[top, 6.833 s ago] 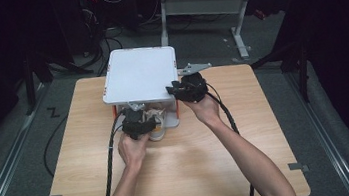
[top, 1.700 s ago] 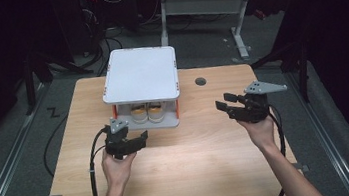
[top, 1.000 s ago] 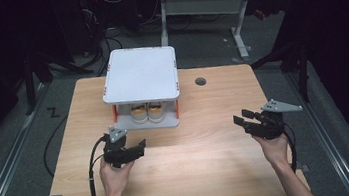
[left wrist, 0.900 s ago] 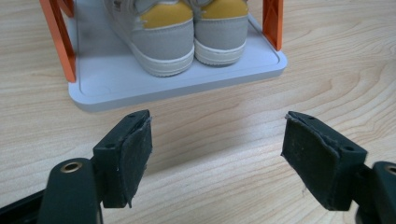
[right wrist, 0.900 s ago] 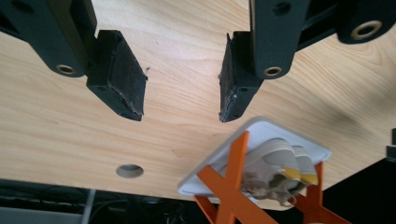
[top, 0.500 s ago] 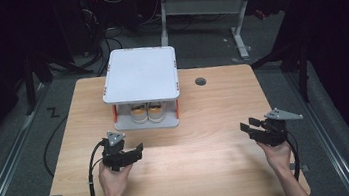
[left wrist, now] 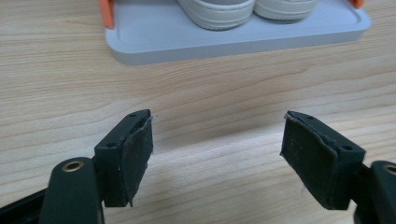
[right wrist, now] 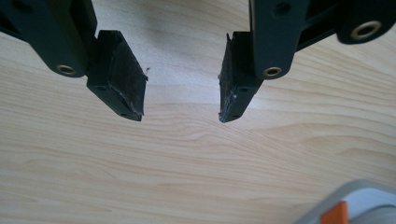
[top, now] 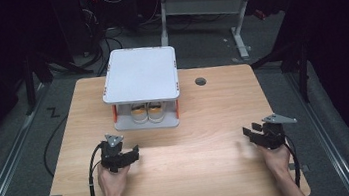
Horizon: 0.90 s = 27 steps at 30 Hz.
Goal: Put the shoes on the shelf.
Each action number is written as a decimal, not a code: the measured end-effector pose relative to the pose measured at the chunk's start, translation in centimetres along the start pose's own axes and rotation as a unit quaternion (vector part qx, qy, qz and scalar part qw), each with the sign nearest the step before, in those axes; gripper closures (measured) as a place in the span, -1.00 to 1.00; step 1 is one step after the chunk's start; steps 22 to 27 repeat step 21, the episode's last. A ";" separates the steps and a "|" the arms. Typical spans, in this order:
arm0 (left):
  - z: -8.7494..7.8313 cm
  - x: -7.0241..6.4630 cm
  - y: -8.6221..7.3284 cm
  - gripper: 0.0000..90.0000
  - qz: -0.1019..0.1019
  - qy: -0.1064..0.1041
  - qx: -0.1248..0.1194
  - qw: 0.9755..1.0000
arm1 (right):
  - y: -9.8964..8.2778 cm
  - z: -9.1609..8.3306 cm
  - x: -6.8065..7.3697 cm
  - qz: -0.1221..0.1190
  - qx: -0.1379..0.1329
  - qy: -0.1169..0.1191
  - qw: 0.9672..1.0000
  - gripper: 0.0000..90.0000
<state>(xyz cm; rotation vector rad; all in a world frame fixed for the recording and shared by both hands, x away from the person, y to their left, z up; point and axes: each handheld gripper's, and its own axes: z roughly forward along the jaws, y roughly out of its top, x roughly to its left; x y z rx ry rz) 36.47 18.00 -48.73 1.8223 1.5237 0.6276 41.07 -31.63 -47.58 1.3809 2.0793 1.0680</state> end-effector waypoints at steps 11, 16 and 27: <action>1.5 -0.1 -0.6 -0.49 0.015 0.038 0.020 0.999 | -1.4 1.9 -0.5 -0.005 0.036 -0.037 0.999 0.04; 1.6 0.0 -1.1 -0.51 0.011 0.033 0.011 0.999 | -1.5 2.0 -0.4 -0.016 0.039 -0.045 0.998 0.01; 1.6 0.0 -1.1 -0.51 0.009 0.032 0.010 0.999 | -1.5 2.0 -0.4 -0.017 0.039 -0.044 0.998 0.00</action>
